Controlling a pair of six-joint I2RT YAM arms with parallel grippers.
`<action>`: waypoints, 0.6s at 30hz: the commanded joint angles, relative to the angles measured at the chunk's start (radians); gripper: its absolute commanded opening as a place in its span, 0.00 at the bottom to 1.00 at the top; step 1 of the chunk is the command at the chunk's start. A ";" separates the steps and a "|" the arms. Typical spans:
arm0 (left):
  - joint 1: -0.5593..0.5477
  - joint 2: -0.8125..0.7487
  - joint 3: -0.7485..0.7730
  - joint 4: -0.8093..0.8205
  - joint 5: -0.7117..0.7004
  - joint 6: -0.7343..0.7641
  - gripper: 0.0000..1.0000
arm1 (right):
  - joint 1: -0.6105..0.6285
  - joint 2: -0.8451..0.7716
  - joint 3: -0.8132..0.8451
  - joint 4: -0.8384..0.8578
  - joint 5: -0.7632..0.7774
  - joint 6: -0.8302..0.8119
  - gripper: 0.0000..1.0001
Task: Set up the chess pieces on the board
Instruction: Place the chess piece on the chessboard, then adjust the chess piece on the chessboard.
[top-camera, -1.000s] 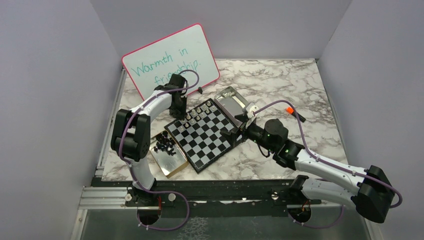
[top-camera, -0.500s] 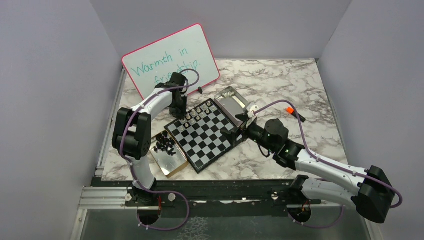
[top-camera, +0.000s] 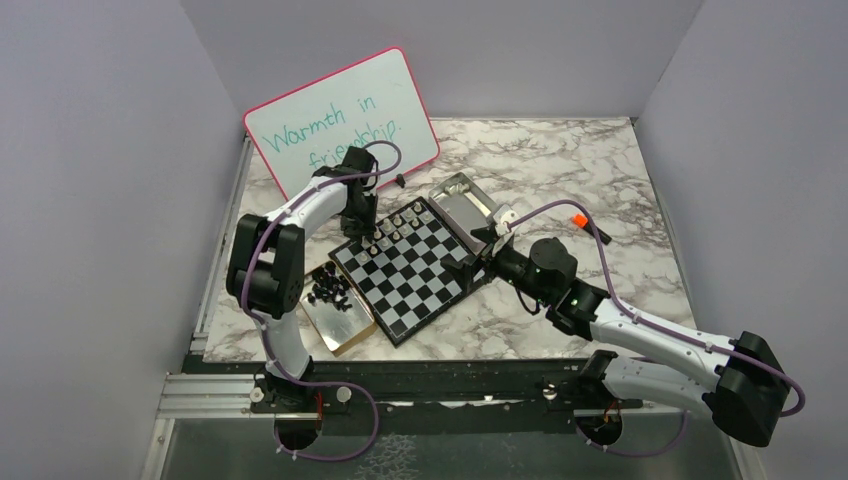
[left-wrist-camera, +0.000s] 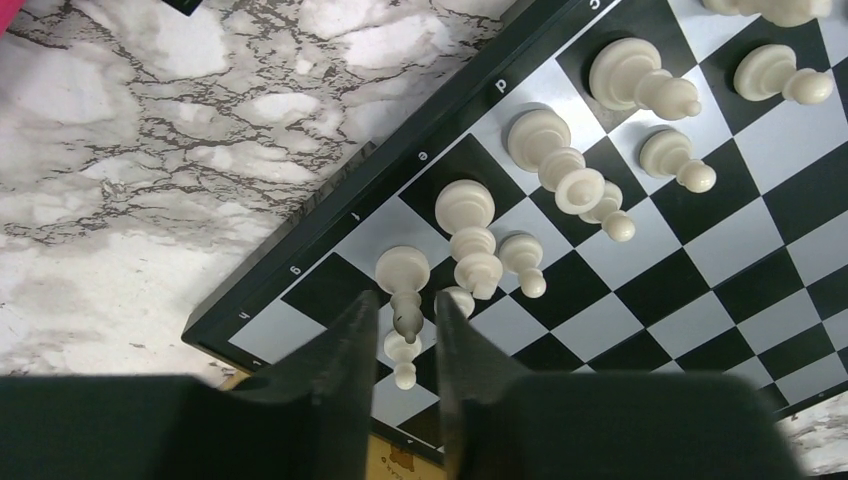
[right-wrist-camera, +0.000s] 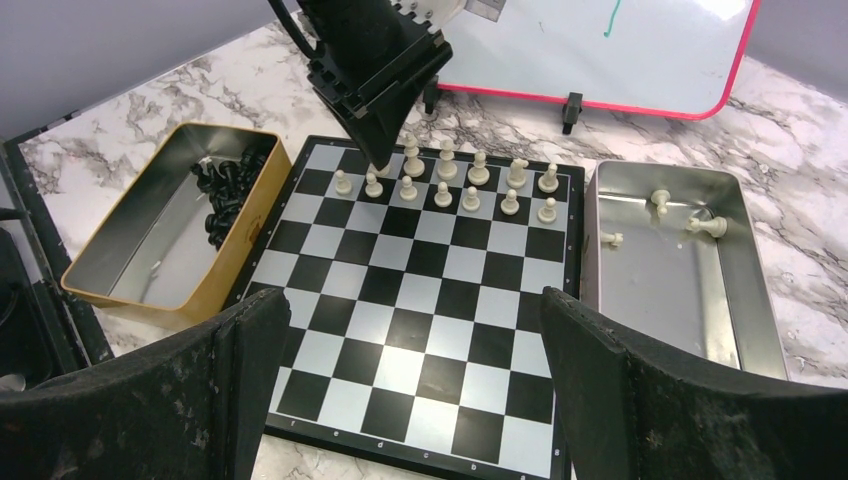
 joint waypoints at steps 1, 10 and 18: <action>-0.006 -0.001 0.032 -0.011 0.014 0.009 0.32 | 0.006 -0.006 -0.001 0.009 0.010 -0.008 1.00; -0.006 -0.013 0.044 -0.007 -0.003 0.007 0.33 | 0.005 0.003 -0.006 0.025 0.010 -0.002 1.00; -0.007 -0.016 0.029 -0.006 -0.014 0.006 0.28 | 0.006 -0.016 -0.018 0.022 0.019 -0.002 1.00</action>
